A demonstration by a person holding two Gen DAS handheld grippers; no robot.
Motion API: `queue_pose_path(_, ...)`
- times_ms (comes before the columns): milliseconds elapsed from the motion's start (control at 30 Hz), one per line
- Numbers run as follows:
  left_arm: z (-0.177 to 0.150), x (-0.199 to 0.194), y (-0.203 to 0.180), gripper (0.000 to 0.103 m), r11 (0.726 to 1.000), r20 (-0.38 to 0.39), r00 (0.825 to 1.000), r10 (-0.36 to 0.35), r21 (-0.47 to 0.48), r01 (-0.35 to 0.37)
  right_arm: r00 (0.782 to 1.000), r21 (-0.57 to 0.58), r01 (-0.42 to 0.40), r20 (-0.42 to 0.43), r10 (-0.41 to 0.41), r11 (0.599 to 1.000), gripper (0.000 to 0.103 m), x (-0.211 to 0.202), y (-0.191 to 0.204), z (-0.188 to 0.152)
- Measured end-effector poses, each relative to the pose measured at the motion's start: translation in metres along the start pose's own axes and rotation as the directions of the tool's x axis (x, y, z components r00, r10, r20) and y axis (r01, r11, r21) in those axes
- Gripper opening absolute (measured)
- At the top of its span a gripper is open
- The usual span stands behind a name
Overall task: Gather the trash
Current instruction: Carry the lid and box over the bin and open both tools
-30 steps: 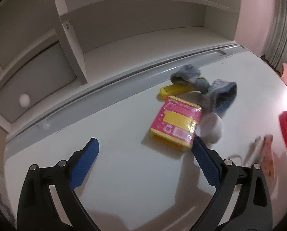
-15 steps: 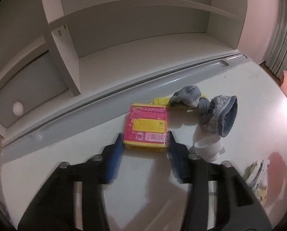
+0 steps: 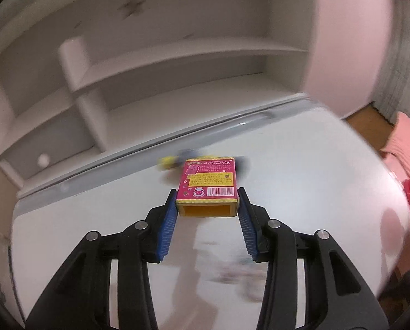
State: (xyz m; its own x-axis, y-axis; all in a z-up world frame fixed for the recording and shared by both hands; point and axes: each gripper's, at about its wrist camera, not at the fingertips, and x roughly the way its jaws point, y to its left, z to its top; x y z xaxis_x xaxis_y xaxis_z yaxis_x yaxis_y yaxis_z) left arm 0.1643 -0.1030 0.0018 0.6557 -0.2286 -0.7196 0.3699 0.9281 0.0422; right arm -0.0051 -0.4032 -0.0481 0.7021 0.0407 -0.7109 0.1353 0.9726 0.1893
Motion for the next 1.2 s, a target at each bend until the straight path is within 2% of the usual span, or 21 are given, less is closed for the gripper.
queue_pose_path(100, -0.002, -0.019, -0.061, 0.042, 0.994, 0.019, 0.996, -0.082, 0.072, 0.08, 0.997, 0.095, 0.077, 0.008, -0.078, 0.992, 0.076, -0.019, -0.055, -0.02)
queue_pose_path(200, -0.002, -0.035, -0.132, 0.042, 0.968, 0.037, 0.979, -0.201, 0.159, 0.193, 0.989, 0.202, 0.146, 0.0, -0.149, 0.968, 0.076, -0.037, -0.11, -0.043)
queue_pose_path(300, -0.01, -0.048, -0.203, 0.042, 0.918, 0.025, 0.944, -0.33, 0.243, 0.315, 0.974, 0.306, 0.225, -0.028, -0.227, 0.925, 0.076, -0.053, -0.163, -0.074)
queue_pose_path(400, -0.025, -0.052, -0.27, 0.042, 0.85, -0.017, 0.898, -0.439, 0.315, 0.422, 0.958, 0.369, 0.286, -0.076, -0.277, 0.884, 0.076, -0.058, -0.2, -0.1)
queue_pose_path(500, -0.044, -0.047, -0.336, 0.042, 0.774, -0.097, 0.844, -0.528, 0.353, 0.525, 0.937, 0.425, 0.35, -0.148, -0.317, 0.835, 0.076, -0.057, -0.241, -0.13)
queue_pose_path(567, -0.055, -0.044, -0.366, 0.042, 0.738, -0.136, 0.82, -0.556, 0.371, 0.563, 0.928, 0.452, 0.372, -0.18, -0.325, 0.811, 0.076, -0.053, -0.257, -0.145)
queue_pose_path(600, -0.062, -0.042, -0.38, 0.042, 0.722, -0.149, 0.811, -0.565, 0.387, 0.574, 0.924, 0.466, 0.382, -0.202, -0.325, 0.798, 0.071, -0.05, -0.268, -0.152)
queue_pose_path(667, -0.076, -0.03, -0.41, 0.042, 0.695, -0.181, 0.794, -0.581, 0.397, 0.599, 0.915, 0.487, 0.403, -0.245, -0.321, 0.775, 0.072, -0.042, -0.286, -0.166)
queue_pose_path(733, -0.089, -0.016, -0.432, 0.042, 0.688, -0.203, 0.793, -0.574, 0.406, 0.602, 0.908, 0.497, 0.416, -0.273, -0.318, 0.762, 0.072, -0.036, -0.296, -0.174)
queue_pose_path(833, -0.106, 0.016, -0.461, 0.042, 0.68, -0.235, 0.797, -0.556, 0.424, 0.599, 0.908, 0.499, 0.413, -0.291, -0.301, 0.762, 0.072, -0.031, -0.302, -0.184)
queue_pose_path(867, -0.112, 0.029, -0.469, 0.042, 0.679, -0.269, 0.791, -0.549, 0.409, 0.61, 0.907, 0.496, 0.414, -0.297, -0.299, 0.763, 0.072, -0.027, -0.304, -0.186)
queue_pose_path(900, -0.118, 0.042, -0.476, 0.042, 0.674, -0.306, 0.778, -0.549, 0.389, 0.628, 0.905, 0.492, 0.416, -0.307, -0.295, 0.765, 0.072, -0.021, -0.305, -0.188)
queue_pose_path(933, -0.123, 0.052, -0.482, 0.042, 0.678, -0.323, 0.776, -0.542, 0.378, 0.63, 0.903, 0.493, 0.418, -0.321, -0.287, 0.763, 0.072, -0.015, -0.308, -0.192)
queue_pose_path(1000, -0.132, 0.066, -0.493, 0.042, 0.682, -0.336, 0.784, -0.523, 0.388, 0.621, 0.896, 0.496, 0.424, -0.353, -0.27, 0.758, 0.072, -0.003, -0.315, -0.198)
queue_pose_path(1200, -0.157, 0.108, -0.507, 0.042, 0.694, -0.43, 0.742, -0.515, 0.299, 0.655, 0.878, 0.521, 0.434, -0.427, -0.216, 0.735, 0.072, 0.023, -0.332, -0.22)
